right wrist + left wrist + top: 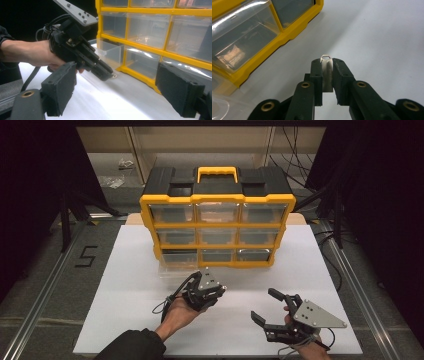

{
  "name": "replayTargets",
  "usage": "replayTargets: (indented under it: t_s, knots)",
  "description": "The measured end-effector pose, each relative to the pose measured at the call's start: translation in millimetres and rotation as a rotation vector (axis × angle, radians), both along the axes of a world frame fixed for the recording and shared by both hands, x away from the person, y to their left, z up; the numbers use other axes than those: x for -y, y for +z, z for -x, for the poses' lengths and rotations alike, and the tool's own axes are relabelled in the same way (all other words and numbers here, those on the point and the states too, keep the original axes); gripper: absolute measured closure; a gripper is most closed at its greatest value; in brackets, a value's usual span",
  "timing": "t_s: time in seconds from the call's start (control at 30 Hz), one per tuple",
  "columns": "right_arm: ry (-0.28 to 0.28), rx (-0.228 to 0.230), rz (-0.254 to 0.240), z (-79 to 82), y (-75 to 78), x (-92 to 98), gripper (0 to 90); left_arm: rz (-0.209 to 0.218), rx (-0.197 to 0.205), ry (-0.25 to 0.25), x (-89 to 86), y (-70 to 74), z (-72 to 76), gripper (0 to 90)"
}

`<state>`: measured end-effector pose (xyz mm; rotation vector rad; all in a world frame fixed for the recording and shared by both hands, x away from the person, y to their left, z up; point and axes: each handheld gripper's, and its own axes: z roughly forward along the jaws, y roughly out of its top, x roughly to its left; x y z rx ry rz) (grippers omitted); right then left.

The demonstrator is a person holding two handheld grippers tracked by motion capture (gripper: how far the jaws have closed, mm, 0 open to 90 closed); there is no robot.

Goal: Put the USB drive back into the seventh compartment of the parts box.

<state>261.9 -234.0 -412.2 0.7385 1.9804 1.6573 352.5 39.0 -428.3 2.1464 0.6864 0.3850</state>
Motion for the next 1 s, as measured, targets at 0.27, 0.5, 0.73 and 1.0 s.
replayTargets:
  t_s: [0.27, 0.5, 0.73, 1.0]
  knots:
    - [0.000, 0.000, 0.001, 0.0, 0.0, 0.0, 18.1, 0.006, 0.005, 0.006, -2.4, 2.3, -0.6, 78.6]
    - [0.000, 0.001, 0.001, 0.0, 0.1, 0.1, 18.1, 0.027, 0.040, 0.029, -5.7, 6.9, -0.3, 78.6]
    - [0.000, 0.001, 0.002, -0.1, 0.1, 0.0, 18.1, 0.060, 0.071, 0.051, -11.9, 11.1, -1.0, 78.6]
    - [0.000, 0.001, 0.001, -0.1, 0.1, 0.0, 18.1, 0.086, 0.103, 0.069, -16.5, 15.7, -0.7, 78.6]
